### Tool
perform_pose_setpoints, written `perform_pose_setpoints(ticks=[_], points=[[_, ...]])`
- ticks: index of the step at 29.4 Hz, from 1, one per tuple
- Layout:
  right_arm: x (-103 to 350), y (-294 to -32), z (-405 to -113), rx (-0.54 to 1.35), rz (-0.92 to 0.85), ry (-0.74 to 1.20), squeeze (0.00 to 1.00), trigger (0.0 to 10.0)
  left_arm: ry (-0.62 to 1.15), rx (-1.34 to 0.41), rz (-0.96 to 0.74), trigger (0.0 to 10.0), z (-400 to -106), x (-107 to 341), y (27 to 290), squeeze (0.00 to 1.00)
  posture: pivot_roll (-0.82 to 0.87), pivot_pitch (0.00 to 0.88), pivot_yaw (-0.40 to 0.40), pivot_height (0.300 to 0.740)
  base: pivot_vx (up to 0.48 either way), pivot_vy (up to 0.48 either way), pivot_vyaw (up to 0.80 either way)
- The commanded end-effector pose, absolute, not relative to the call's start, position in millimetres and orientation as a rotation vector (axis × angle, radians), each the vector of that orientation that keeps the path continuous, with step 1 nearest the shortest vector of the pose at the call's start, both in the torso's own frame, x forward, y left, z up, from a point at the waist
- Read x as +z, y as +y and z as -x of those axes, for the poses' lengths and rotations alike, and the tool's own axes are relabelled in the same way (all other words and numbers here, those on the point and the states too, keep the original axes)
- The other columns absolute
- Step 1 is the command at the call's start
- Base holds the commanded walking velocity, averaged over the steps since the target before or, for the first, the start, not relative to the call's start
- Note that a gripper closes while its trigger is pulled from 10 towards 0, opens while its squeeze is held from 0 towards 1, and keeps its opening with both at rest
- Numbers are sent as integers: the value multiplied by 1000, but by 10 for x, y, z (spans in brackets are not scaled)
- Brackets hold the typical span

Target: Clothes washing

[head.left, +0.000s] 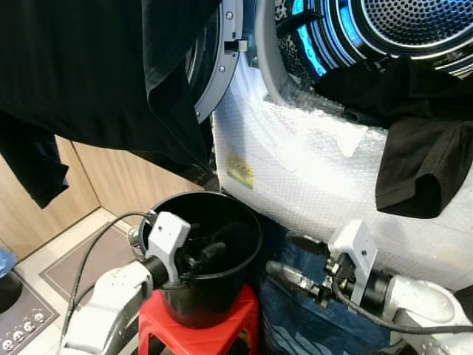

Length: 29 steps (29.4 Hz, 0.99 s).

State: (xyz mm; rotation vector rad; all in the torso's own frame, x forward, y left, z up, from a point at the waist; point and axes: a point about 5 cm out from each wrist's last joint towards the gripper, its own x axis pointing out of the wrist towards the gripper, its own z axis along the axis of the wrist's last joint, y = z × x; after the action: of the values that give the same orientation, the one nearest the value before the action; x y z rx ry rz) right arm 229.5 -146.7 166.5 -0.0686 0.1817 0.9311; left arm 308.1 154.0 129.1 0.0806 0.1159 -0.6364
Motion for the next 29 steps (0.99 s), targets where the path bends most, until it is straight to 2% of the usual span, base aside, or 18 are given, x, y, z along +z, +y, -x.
perform_pose_setpoints(ticks=[1, 2, 4, 6, 9, 12, 22, 23, 29], points=[[1710, -1453, -2261, 931, 55, 156, 0, 10000, 140, -647, -103, 10000, -3117, 1239, 1575, 0, -75, 165, 18, 740, 0, 0, 0], [1704, -1448, -2240, 920, 40, 154, 0, 10000, 154, -676, -75, 10000, -3160, 1209, 1576, 1000, -83, 176, 23, 740, 0, 0, 0], [1699, -1443, -2211, 906, 20, 155, 0, 10000, 179, -693, -108, 10000, -3218, 1159, 1577, 1000, -96, 187, 28, 740, 0, 0, 0], [1701, -1434, -2159, 900, 4, 147, 98, 10000, 203, -722, -111, 10000, -3291, 1104, 1557, 1000, -113, 198, 34, 740, 0, 0, 0], [1718, -1424, -2120, 895, -11, 138, 118, 10000, 218, -743, -133, 10000, -3335, 1077, 1540, 1000, -136, 212, 45, 740, 0, 0, 0], [1734, -1418, -2073, 887, -25, 130, 114, 10000, 230, -772, -126, 10000, -3384, 1071, 1507, 1000, -153, 224, 53, 740, 0, 0, 0], [1806, -1434, -1874, 839, -59, 126, 102, 10000, 248, -759, -253, 10000, -3610, 1135, 1557, 1000, -221, 276, 67, 740, 0, 0, 0], [1813, -1440, -1856, 834, -60, 128, 102, 10000, 249, -756, -258, 10000, -3625, 1149, 1562, 0, -231, 283, 66, 740, 0, 0, 0], [1871, -1467, -1762, 812, -58, 134, 98, 10000, 245, -785, -278, 10000, -3676, 1195, 1512, 0, -261, 307, 63, 740, 0, 0, 0]])
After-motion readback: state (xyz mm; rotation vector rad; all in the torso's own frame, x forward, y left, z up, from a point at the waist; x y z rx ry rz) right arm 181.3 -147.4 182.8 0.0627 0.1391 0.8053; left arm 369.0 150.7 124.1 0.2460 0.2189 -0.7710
